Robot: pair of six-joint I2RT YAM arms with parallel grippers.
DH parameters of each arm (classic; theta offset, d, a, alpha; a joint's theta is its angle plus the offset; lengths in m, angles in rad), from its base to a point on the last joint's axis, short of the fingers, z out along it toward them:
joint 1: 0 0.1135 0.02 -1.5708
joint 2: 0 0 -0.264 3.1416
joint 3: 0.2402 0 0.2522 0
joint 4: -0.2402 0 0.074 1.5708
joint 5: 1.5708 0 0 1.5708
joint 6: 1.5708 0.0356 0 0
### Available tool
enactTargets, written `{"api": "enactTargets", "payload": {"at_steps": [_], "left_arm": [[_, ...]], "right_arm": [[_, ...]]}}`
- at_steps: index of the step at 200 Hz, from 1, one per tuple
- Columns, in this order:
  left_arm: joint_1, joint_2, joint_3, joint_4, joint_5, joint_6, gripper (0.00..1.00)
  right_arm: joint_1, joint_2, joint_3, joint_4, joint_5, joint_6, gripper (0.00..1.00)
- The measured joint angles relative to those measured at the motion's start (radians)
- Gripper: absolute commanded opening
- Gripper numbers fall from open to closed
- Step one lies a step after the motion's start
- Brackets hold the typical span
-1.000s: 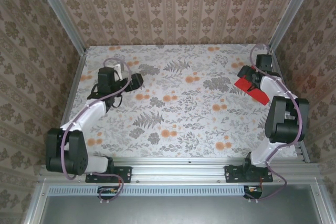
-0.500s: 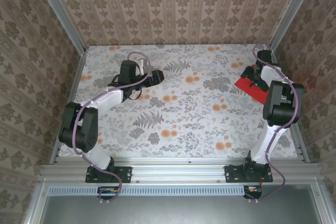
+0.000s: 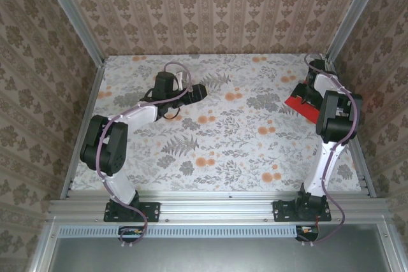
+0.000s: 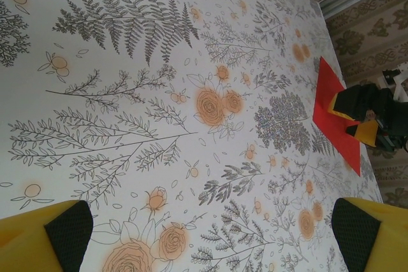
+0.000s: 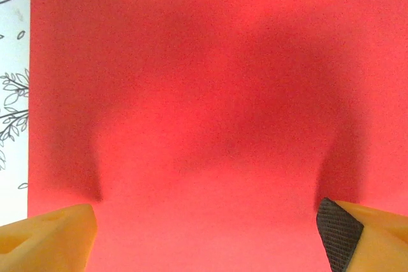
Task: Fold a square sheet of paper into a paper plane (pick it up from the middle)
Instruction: Move the square sheet of paper to the center of the table.
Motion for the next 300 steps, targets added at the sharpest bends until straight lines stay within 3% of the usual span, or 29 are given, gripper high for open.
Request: {"api": "enactTargets", "payload": {"at_steps": [63,129,255,300], "left_arm": [[-0.001,0.026,0.040,-0.003,0.017,0.000,1.00],[-0.001,0.035,0.047,-0.014,0.026,0.001,1.00],[0.016,0.035,0.011,-0.015,0.058,0.027,1.00],[0.031,0.032,0.002,-0.015,0.065,0.030,1.00]], "right_arm": [[0.010,0.023,0.034,-0.074,-0.021,-0.026,0.93],[0.020,0.024,0.067,-0.134,-0.063,-0.058,0.86],[0.102,0.111,0.186,-0.262,-0.074,-0.097,0.81],[0.179,0.131,0.221,-0.292,-0.088,-0.105,0.80]]}}
